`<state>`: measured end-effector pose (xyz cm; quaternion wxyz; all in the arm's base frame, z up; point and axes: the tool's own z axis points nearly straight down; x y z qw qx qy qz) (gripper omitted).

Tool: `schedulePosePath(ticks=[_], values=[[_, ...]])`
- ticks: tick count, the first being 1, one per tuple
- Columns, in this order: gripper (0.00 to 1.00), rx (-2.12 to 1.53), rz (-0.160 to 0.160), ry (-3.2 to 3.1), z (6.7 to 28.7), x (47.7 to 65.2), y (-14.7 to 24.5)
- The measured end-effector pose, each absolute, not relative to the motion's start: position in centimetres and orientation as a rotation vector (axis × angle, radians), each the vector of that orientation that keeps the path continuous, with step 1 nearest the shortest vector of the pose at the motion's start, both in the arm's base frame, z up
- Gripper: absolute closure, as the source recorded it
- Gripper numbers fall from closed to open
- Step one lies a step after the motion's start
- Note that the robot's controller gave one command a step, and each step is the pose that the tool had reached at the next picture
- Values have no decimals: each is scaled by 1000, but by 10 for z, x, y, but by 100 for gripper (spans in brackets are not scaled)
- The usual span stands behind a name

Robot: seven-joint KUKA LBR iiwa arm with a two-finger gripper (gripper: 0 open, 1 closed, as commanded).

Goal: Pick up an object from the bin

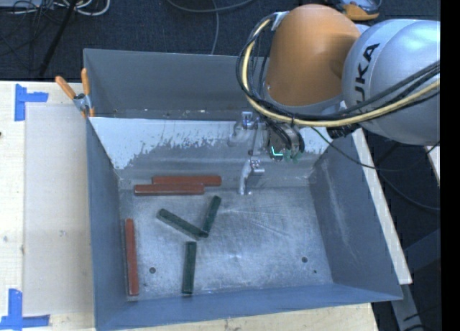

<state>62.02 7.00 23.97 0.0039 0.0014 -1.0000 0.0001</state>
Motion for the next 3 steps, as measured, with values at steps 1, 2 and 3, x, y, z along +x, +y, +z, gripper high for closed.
schedulePosePath(ticks=[1,2,3], values=[[0,1,-1,-3142,245,621,70],[0,618,0,-3083,192,606,83],[0,1096,-2,-2943,159,604,97]])
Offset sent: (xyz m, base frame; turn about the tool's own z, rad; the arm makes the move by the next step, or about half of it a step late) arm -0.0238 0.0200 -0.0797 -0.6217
